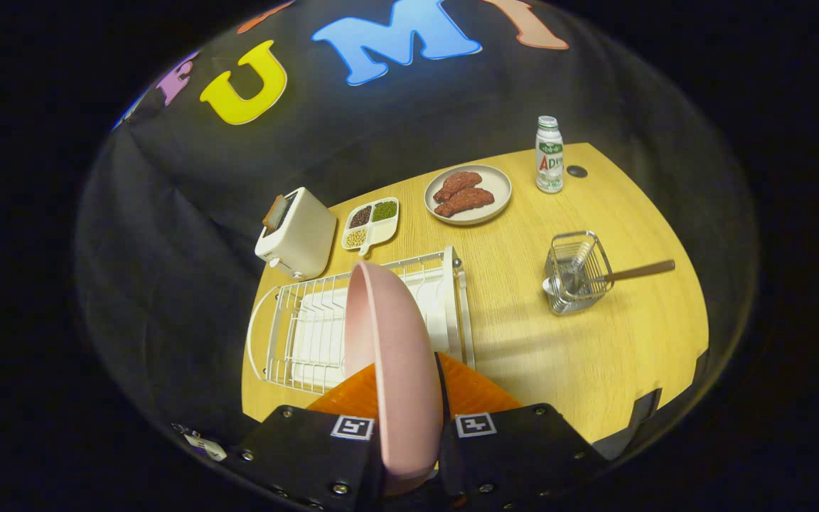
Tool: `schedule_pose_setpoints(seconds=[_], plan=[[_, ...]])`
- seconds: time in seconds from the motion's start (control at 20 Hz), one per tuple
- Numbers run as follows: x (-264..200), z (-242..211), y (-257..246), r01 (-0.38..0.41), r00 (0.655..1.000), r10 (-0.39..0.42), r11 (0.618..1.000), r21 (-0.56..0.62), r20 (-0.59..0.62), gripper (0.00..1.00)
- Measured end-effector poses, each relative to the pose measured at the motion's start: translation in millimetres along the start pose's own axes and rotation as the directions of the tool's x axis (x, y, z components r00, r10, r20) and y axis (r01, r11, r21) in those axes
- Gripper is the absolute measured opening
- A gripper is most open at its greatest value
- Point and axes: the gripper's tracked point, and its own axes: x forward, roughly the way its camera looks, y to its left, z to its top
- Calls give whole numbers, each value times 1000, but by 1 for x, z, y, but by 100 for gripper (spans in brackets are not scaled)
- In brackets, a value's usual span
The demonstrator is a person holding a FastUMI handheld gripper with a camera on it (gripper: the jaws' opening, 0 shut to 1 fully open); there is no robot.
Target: Take the plate from the dish rack, then take the spoon from the basket and place it into the plate.
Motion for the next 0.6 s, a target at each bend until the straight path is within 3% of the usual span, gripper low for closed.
schedule_pose_setpoints(seconds=[0.35,0.6], plan=[[-8,-101,-38,-145,981,171,963,228,-95,27],[8,-145,-62,-153,966,202,950,273,-161,27]])
